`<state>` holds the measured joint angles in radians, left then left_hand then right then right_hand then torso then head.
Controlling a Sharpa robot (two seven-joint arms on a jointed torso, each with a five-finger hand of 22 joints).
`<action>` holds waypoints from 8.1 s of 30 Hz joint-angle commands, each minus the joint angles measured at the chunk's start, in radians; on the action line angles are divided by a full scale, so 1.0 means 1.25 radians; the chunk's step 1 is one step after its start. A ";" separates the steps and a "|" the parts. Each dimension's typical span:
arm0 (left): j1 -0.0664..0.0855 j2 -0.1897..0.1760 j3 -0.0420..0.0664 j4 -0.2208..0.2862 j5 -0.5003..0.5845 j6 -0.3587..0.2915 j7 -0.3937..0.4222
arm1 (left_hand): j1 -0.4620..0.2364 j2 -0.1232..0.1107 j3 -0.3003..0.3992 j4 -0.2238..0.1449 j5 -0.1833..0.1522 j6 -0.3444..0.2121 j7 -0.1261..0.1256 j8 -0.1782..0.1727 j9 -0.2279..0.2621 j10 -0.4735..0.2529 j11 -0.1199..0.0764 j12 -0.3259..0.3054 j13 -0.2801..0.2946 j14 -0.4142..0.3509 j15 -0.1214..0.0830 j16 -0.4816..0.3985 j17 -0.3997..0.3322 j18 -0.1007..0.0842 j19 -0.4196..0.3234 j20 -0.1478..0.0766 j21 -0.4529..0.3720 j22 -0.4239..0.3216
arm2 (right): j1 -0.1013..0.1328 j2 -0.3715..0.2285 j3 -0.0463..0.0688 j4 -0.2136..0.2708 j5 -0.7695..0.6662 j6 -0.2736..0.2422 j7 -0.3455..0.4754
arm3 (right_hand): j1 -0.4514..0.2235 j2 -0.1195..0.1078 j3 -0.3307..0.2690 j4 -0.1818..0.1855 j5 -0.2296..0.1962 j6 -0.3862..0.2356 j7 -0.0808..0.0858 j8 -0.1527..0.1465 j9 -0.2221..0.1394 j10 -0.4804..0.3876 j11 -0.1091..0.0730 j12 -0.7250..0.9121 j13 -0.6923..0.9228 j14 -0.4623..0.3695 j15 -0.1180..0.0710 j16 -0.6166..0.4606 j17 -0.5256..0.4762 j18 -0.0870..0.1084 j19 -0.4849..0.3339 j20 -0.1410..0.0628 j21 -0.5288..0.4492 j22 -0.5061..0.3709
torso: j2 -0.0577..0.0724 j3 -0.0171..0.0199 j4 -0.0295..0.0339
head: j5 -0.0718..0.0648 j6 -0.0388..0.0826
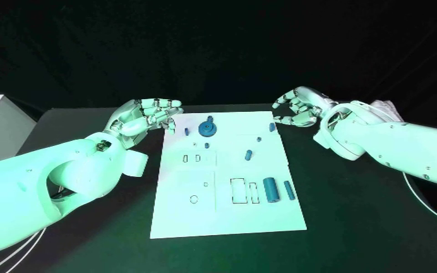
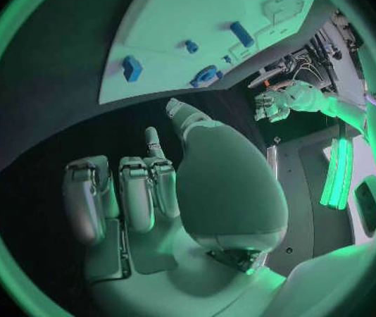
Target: Assemble the parts on the task board
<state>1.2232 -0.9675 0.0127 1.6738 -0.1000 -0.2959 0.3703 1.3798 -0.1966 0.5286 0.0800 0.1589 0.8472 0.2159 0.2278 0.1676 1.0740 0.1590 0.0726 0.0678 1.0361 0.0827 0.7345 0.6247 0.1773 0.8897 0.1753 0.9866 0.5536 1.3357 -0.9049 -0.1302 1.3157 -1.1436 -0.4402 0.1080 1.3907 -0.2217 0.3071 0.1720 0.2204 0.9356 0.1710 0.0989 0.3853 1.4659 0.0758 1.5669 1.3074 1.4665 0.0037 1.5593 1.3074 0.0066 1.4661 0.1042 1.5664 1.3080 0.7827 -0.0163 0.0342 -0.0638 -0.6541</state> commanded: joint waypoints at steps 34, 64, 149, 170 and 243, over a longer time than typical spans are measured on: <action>0.000 0.002 0.000 -0.004 -0.003 0.015 0.006 | -0.005 0.004 0.005 -0.002 -0.003 -0.007 0.011 -0.003 0.001 -0.004 0.000 0.003 0.001 -0.007 -0.001 0.002 0.000 0.006 -0.008 0.000 0.004 0.001 | -0.038 0.071 -0.002 -0.107 -0.028 0.064 -0.010 | 0.011 0.012 0.014 -0.002 0.005 0.003 -0.001 -0.004 -0.001 0.084 0.008 0.003 0.211 0.079 0.007 0.004 0.192 -0.005 0.084 0.009 0.003 0.210 | -0.001 -0.0021 0.0005 | 0.008 -0.021; 0.000 0.001 0.000 -0.005 -0.004 0.014 0.004 | -0.005 0.004 0.005 -0.002 -0.003 -0.007 0.011 -0.003 0.001 -0.004 0.000 0.003 0.001 -0.007 -0.001 0.002 0.000 0.006 -0.008 0.000 0.004 0.001 | -0.046 0.093 -0.002 -0.131 -0.035 0.081 -0.030 | 0.019 0.025 0.056 -0.011 -0.015 0.043 -0.014 0.012 0.003 0.084 -0.003 0.003 0.211 0.080 -0.006 0.004 0.194 -0.005 0.084 -0.001 0.003 0.210 | -0.001 -0.0020 0.0001 | 0.007 -0.026; 0.000 0.021 0.000 -0.025 -0.014 0.011 -0.018 | -0.010 0.002 0.013 0.000 -0.004 -0.006 0.007 0.001 0.007 0.036 -0.008 0.032 0.011 -0.006 -0.006 0.029 0.002 0.006 -0.013 -0.002 0.019 0.005 | -0.086 0.283 -0.023 0.169 -0.301 -0.036 -0.456 | -0.028 0.056 0.101 -0.022 -0.048 0.109 -0.066 0.110 0.050 0.084 -0.050 0.003 0.211 0.078 -0.047 0.001 0.186 -0.005 0.084 -0.043 0.003 0.210 | -0.008 -0.0071 -0.0024 | 0.028 -0.054; 0.000 0.021 0.000 -0.025 -0.014 0.014 -0.020 | -0.010 0.002 0.013 0.000 -0.004 -0.006 0.007 0.001 0.007 0.036 -0.008 0.033 0.011 -0.006 -0.006 0.030 0.002 0.006 -0.013 -0.002 0.020 0.005 | -0.098 0.300 -0.024 0.157 -0.327 -0.039 -0.461 | -0.039 0.050 0.099 -0.019 -0.048 0.105 -0.065 0.113 0.051 0.084 -0.049 0.003 0.211 0.078 -0.046 0.001 0.186 -0.005 0.084 -0.041 0.003 0.210 | -0.008 -0.0067 -0.0027 | 0.029 -0.057; 0.021 0.067 0.000 -0.113 -0.395 0.130 -0.429 | -0.108 0.003 -0.047 0.102 -0.001 0.001 -0.068 0.277 0.212 -0.009 -0.082 0.566 0.374 0.287 -0.069 0.525 0.479 -0.040 0.216 -0.058 0.248 0.299 | -0.039 0.098 -0.013 0.299 0.069 -0.175 -0.053 | 0.048 0.054 -0.126 0.081 0.020 -0.018 -0.005 0.038 -0.010 0.025 0.004 -0.063 0.159 0.072 0.002 -0.009 0.163 0.005 0.064 0.004 -0.036 0.184 | -0.033 0.0001 -0.0179 | 0.052 -0.055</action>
<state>1.2409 -0.8939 0.0105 1.5406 -0.4144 -0.2383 0.0102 1.2501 -0.1920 0.4694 0.2029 0.1573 0.8544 0.1302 0.5679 0.4269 1.0649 0.0573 0.7678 0.5281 1.3894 -0.0030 1.3842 1.2144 0.1375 1.1532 0.1039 1.2920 0.9180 1.2811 -0.7704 -0.1468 1.6800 -1.2338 -0.6578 -0.0814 1.4427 -0.1555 0.1456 0.2733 0.2417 0.9061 0.1623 0.1431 0.3743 1.4659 0.0816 1.4906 1.3073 1.4666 0.0039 1.5517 1.3074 0.0066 1.4662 0.1076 1.5218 1.3076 0.7519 -0.0186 0.0155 -0.0052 -0.7195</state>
